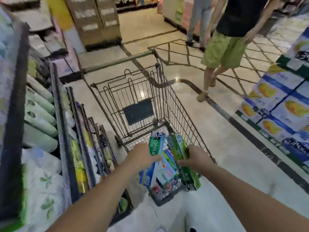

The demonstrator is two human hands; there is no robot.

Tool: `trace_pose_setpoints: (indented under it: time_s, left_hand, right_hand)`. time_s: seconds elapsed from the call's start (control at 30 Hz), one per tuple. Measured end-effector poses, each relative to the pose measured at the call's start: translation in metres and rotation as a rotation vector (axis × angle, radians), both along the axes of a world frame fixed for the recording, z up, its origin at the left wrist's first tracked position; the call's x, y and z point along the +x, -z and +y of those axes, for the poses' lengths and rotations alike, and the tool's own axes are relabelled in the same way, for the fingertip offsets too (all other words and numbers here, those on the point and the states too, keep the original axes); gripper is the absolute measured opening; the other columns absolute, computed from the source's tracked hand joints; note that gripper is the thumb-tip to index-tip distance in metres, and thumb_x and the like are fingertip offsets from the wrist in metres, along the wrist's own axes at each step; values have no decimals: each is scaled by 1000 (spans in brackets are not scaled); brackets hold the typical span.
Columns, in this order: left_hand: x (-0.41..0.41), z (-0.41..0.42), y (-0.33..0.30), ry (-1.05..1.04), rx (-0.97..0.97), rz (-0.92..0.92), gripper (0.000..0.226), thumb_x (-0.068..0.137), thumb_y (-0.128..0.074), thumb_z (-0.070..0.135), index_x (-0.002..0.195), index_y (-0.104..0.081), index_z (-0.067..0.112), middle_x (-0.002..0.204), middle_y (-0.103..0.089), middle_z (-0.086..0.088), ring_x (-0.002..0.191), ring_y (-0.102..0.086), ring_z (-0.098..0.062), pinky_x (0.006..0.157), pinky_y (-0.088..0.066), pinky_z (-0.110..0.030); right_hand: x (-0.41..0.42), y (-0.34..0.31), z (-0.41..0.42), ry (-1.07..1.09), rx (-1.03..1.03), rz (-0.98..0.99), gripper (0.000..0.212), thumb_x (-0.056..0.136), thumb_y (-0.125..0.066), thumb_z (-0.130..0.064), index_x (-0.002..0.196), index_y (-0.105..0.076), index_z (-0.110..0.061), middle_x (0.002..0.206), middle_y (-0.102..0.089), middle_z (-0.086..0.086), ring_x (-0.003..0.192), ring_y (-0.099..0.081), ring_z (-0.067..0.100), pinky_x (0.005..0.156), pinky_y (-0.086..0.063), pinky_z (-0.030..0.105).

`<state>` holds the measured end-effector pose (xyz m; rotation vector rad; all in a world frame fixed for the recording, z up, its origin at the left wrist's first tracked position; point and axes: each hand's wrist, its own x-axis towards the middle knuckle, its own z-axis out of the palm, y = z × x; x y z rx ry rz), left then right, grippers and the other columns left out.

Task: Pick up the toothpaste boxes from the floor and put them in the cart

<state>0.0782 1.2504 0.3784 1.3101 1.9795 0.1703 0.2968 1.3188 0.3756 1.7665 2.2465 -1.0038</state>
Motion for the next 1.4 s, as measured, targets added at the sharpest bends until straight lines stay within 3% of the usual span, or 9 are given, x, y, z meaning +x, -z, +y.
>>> trace_pose_setpoints:
  time_s: [0.2,0.33,0.57,0.73,0.9,1.03,1.17,1.3,1.4]
  left_hand:
    - [6,31,72,-221,-109,-41,48,84,-66,57,73,-45,15,67,-45,-9,56,-43,-22,54,-36,-35]
    - [24,47,120,-400,-211,-35,59,85,-64,58,59,-32,16,53,-28,-2,43,-27,-19,51,-27,-32]
    - [60,72,193,-586,-290,6,57,85,-65,57,57,-38,16,48,-39,4,35,-35,-8,30,-25,-19]
    - [70,76,214,-525,-304,184,65,83,-56,69,50,-45,14,45,-41,3,35,-37,-9,34,-28,-21]
    - [68,73,213,-281,-468,330,80,85,-33,78,85,-67,6,88,-67,-9,69,-62,-23,52,-48,-28]
    - [63,61,205,-252,-487,276,71,89,-31,75,70,-56,11,69,-53,-3,60,-54,-19,47,-38,-27]
    - [57,47,178,-228,-431,255,59,96,-32,65,79,-51,12,69,-49,-1,68,-53,-20,60,-43,-30]
    - [53,16,125,-264,-353,196,52,96,-37,62,84,-47,13,76,-53,-3,68,-53,-19,59,-44,-33]
    - [55,-26,76,-299,-285,106,49,95,-42,59,89,-54,12,79,-55,-6,81,-60,-28,69,-48,-39]
  right_hand:
    - [-33,68,80,-196,-73,-39,44,74,-81,-44,87,-55,-12,87,-62,10,77,-60,24,66,-49,36]
    - [-37,122,115,-262,-117,-88,43,76,-80,-42,84,-50,-13,83,-57,7,70,-55,20,53,-39,29]
    - [-29,215,139,-328,-169,-199,39,81,-76,-37,80,-42,-16,75,-48,-1,67,-47,15,56,-36,30]
    - [-32,254,129,-324,-247,-171,39,82,-76,-36,72,-42,-20,68,-52,-5,55,-49,7,45,-32,22]
    - [-25,254,122,-403,-92,-194,23,88,-68,-32,91,-54,-13,90,-56,3,73,-55,19,62,-44,29]
    - [-19,243,121,-461,-88,-293,24,91,-65,-31,101,-60,-9,102,-54,9,90,-60,28,74,-51,35]
    - [-16,221,117,-503,-144,-297,11,92,-55,-16,91,-61,-7,86,-59,7,72,-59,21,67,-56,35]
    - [-16,175,106,-611,-111,-242,9,92,-56,-22,95,-56,-13,84,-57,2,72,-57,16,52,-42,25]
    - [-20,128,90,-742,-76,-194,26,93,-58,-34,105,-61,-11,101,-65,8,90,-64,23,71,-51,31]
